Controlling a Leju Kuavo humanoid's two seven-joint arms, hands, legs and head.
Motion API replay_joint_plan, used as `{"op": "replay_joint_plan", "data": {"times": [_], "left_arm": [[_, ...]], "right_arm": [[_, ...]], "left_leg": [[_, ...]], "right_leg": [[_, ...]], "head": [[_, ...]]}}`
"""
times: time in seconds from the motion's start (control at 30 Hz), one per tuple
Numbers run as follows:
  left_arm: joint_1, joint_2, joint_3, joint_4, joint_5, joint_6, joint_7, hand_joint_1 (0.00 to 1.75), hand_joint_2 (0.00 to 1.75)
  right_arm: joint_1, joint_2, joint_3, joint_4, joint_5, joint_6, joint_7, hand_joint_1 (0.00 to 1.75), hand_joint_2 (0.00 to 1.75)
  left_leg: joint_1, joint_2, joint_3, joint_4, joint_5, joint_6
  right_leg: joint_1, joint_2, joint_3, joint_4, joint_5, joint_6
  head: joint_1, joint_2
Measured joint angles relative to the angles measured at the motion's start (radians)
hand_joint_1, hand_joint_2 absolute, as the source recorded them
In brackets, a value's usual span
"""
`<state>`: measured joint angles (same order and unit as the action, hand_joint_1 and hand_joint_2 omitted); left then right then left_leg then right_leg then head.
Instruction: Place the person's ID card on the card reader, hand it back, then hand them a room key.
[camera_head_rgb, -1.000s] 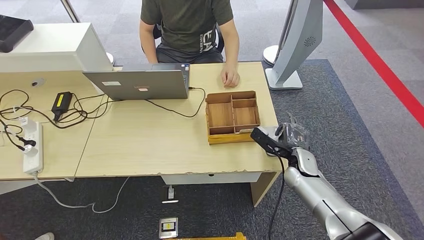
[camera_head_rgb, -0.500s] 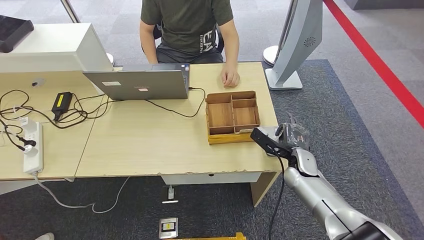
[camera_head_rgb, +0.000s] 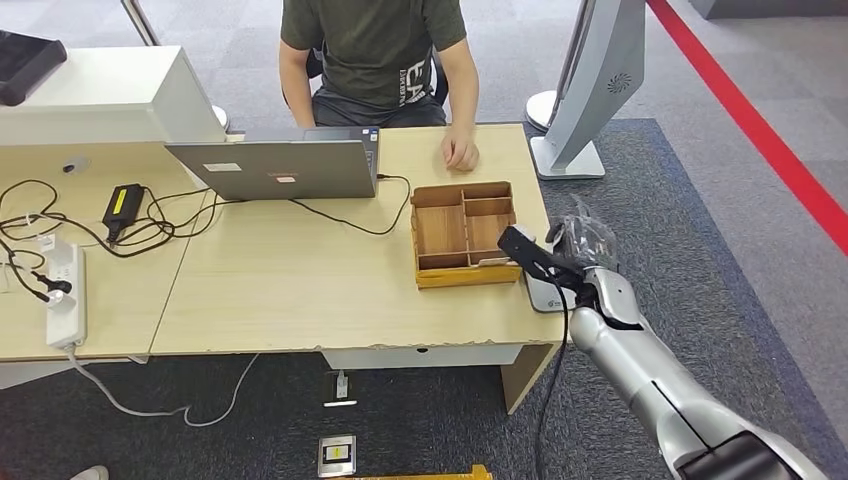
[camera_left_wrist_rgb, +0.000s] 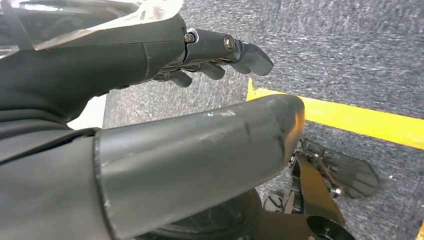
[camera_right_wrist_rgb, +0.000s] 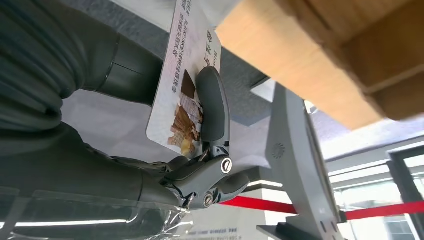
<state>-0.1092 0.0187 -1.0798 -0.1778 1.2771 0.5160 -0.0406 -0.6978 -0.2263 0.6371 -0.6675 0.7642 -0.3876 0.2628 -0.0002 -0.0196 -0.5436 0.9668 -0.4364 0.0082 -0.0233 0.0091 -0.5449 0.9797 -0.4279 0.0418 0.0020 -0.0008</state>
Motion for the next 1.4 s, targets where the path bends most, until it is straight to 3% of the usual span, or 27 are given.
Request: {"op": "replay_joint_plan", "data": {"times": [0.3,0.6,0.97,1.17,1.2,1.3,1.33,1.4], "left_arm": [[0.0,0.0,-0.016,0.0,-0.012,-0.003,0.006,0.0,0.0],[-0.001,0.0,-0.026,0.0,-0.017,-0.015,0.006,0.0,0.0],[-0.005,0.0,-0.043,0.0,-0.015,-0.037,0.023,0.0,0.0],[-0.007,0.0,-0.048,0.0,-0.011,-0.034,0.05,0.0,0.0],[-0.007,0.0,-0.051,0.0,-0.013,-0.034,0.055,0.0,0.0],[-0.007,0.0,-0.058,0.0,-0.016,-0.035,0.055,0.0,0.0],[-0.007,0.0,-0.059,0.0,-0.017,-0.036,0.051,0.0,0.0],[-0.007,0.0,-0.062,0.0,-0.017,-0.037,0.042,0.0,0.0]], "right_arm": [[-0.032,0.006,-0.007,-0.178,-0.083,0.055,-0.005,1.75,1.75],[-0.042,0.015,-0.003,-0.25,-0.092,0.069,-0.003,1.75,1.75],[-0.177,0.074,0.069,-0.171,0.023,0.14,0.107,1.75,1.75],[-0.215,0.096,0.092,-0.112,0.018,0.151,0.117,1.75,1.75],[-0.222,0.1,0.095,-0.1,0.01,0.149,0.115,1.31,1.75],[-0.233,0.108,0.102,-0.067,0.004,0.135,0.111,0.0,0.44],[-0.234,0.109,0.104,-0.059,0.007,0.125,0.108,0.0,0.0],[-0.234,0.109,0.108,-0.046,0.014,0.103,0.097,0.0,0.0]], "left_leg": [[0.0,0.0,0.0,0.0,0.0,0.0],[0.0,0.0,0.0,0.0,0.0,0.0],[0.0,0.0,-0.001,0.0,0.0,0.0],[0.0,0.0,-0.001,0.0,0.0,0.0],[0.0,0.0,-0.001,0.0,0.0,0.0],[0.0,0.0,-0.001,0.0,0.0,0.0],[0.0,0.0,-0.001,0.0,0.0,0.0],[0.0,0.0,-0.001,0.0,0.0,0.0]], "right_leg": [[0.0,0.0,0.0,0.0,0.0,0.0],[0.0,0.0,0.0,0.0,0.0,0.0],[0.001,0.0,-0.001,0.0,0.0,-0.001],[0.0,0.0,-0.001,0.0,0.0,-0.001],[0.0,0.0,-0.001,0.0,0.0,-0.001],[0.0,0.0,-0.002,0.0,0.0,-0.001],[0.0,0.0,-0.002,0.0,0.0,-0.001],[0.0,0.0,-0.002,0.0,0.0,-0.001]], "head": [[0.0,0.0],[0.0,0.0],[0.0,0.0],[0.0,0.0],[0.0,0.0],[0.0,0.0],[0.0,0.0],[0.0,0.0]]}}
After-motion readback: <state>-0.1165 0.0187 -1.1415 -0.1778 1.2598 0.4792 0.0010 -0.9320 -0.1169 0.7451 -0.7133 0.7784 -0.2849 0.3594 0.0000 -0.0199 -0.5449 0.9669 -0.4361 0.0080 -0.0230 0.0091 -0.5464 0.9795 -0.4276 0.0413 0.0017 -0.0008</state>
